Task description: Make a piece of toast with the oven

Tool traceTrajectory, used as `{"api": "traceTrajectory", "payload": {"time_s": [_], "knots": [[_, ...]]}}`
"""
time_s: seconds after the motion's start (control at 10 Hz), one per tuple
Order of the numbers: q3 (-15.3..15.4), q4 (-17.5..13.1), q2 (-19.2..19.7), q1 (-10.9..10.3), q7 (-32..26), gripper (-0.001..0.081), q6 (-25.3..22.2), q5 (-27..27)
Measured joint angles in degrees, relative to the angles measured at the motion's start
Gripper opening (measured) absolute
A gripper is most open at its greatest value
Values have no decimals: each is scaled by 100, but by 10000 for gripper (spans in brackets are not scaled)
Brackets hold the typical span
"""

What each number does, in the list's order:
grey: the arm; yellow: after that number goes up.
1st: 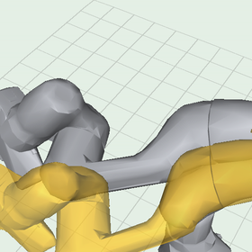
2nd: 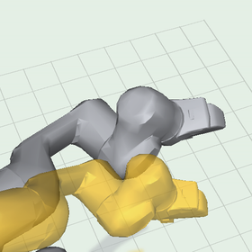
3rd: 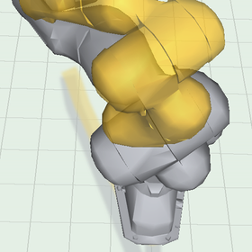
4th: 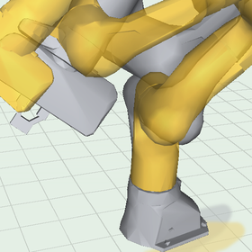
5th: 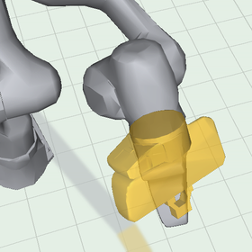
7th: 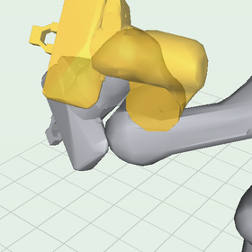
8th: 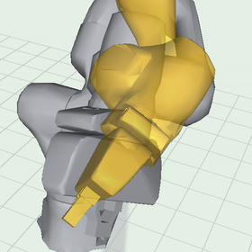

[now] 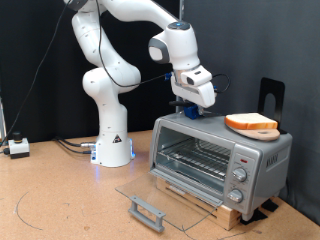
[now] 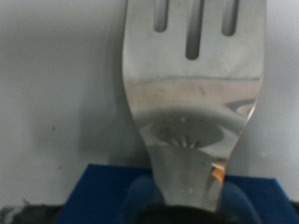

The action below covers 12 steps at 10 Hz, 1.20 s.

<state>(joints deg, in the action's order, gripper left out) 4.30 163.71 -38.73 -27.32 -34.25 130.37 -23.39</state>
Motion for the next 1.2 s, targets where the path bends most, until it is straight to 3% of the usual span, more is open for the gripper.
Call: {"api": "traceTrajectory", "payload": {"time_s": [0.4,0.6,0.7,0.8,1.2], "knots": [[13,-1,0,98,10,488,0,99],[15,-1,0,132,16,728,-4,139],[16,-1,0,148,27,728,-11,146],[17,-1,0,166,39,795,-24,150],[19,-1,0,197,76,806,-76,154]]}}
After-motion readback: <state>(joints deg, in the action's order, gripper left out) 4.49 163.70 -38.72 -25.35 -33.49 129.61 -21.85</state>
